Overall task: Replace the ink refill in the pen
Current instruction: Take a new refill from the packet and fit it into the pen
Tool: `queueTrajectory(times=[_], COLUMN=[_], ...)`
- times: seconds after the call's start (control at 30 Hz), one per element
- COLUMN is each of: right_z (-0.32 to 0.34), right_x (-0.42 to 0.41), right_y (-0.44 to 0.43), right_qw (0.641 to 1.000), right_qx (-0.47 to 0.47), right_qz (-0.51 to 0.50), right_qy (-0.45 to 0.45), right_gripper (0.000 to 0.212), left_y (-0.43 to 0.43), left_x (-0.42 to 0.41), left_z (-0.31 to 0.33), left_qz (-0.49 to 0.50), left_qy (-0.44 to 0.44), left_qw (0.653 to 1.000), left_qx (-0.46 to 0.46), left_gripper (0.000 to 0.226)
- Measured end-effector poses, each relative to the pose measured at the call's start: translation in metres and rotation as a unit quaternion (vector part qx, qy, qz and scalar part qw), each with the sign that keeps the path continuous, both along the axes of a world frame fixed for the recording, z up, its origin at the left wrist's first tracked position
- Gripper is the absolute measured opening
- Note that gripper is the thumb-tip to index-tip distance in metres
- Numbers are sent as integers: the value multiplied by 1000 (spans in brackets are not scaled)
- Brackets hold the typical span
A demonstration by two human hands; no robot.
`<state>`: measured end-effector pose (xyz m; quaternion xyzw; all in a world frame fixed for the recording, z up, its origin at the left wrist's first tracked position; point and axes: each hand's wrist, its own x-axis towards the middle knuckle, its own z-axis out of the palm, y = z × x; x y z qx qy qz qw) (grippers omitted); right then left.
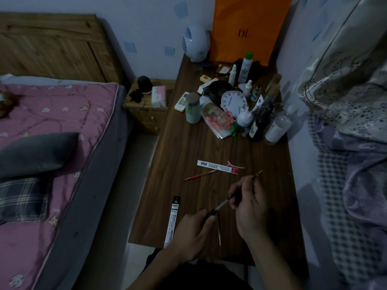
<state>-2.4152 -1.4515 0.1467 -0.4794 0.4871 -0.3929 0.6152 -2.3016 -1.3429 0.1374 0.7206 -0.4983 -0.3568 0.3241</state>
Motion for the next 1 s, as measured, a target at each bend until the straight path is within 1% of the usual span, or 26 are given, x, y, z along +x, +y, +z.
queueTrajectory(times=[0.13,0.23,0.33,0.47,0.6,0.67,0.77,0.9,1.0], right_z=[2,4,3,-4,-7,-8,-11,-11,-10], right_x=[1,2,5,5,3,3,5,4,3], right_y=[0,0,3,6,5,4,4,3,4], right_qw=[1000,999,997,993,987,984,982,982,983], right_qx=[-17,-30,-35,-21,9,23,40,43,58], right_qz=[7,19,54,105,146,161,172,173,166], right_qy=[20,26,30,48,66,67,61,59,48], right_gripper=[33,31,30,27,18,19,15,25,19], left_y=[-1,-1,-2,-3,-4,-4,-5,-7,-10], left_x=[2,2,3,6,12,15,18,22,24], left_z=[3,5,5,4,1,-1,-2,-2,-2], left_qz=[2,0,1,5,13,12,3,6,4], left_qy=[7,4,-2,3,10,2,-21,-26,-18], left_qw=[1000,1000,1000,1000,1000,1000,1000,999,1000], left_qx=[0,-5,-10,-17,-16,-15,-17,-19,-21], left_gripper=[44,44,41,29,28,24,25,28,27])
